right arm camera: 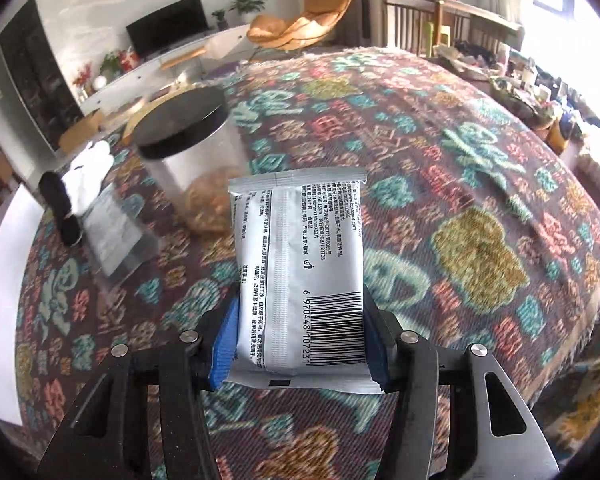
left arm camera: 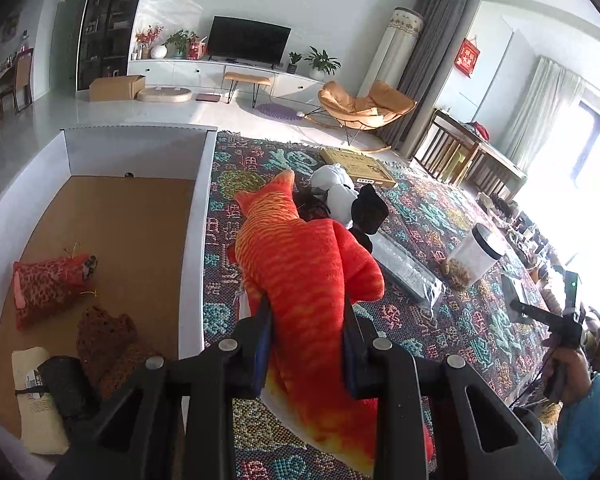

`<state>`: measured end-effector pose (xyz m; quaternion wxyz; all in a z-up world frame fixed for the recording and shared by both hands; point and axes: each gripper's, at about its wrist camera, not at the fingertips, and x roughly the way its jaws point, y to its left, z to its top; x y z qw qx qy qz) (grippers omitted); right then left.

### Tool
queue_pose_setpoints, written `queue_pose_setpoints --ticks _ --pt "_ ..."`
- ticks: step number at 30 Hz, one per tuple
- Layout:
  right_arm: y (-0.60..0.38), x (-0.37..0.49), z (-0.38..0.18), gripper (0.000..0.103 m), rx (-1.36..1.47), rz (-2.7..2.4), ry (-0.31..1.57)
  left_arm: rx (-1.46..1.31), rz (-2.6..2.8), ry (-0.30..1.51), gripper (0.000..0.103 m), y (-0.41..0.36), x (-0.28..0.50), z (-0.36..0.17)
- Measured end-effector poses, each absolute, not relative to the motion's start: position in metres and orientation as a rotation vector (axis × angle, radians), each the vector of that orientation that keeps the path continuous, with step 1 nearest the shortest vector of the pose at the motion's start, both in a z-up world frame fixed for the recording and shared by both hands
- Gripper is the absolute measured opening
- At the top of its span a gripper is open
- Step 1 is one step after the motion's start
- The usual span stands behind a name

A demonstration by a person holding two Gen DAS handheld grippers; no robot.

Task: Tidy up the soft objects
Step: 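Carry the fish plush with the left gripper while the right carries the packet over the box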

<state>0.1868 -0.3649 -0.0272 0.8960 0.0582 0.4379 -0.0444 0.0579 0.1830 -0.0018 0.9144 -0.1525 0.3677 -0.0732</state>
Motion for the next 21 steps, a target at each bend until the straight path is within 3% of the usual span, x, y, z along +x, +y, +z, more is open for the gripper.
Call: queue_pose_setpoints --ticks 4,8,13,18,20,21 --pt "-0.379 0.215 0.003 0.056 0.149 -0.115 0.825 -0.306 -0.126 0.729 0.028 0.191 0.052 0.012" --pt "-0.329 0.212 0.051 0.056 0.109 0.01 0.748 -0.296 -0.075 0.707 0.028 0.214 0.044 0.024" --pt "-0.184 0.183 0.083 0.057 0.093 0.363 0.758 -0.266 0.019 0.72 0.028 0.258 0.027 0.024" --pt "-0.017 0.147 0.075 0.057 0.139 0.769 0.843 -0.253 0.155 0.738 0.03 0.305 0.003 0.013" --pt "0.042 0.139 0.066 0.06 0.135 0.868 0.882 -0.254 0.217 0.759 0.038 0.32 -0.002 0.005" --pt "0.068 0.136 0.061 0.065 0.126 0.908 0.894 -0.254 0.249 0.773 0.053 0.328 -0.002 0.001"
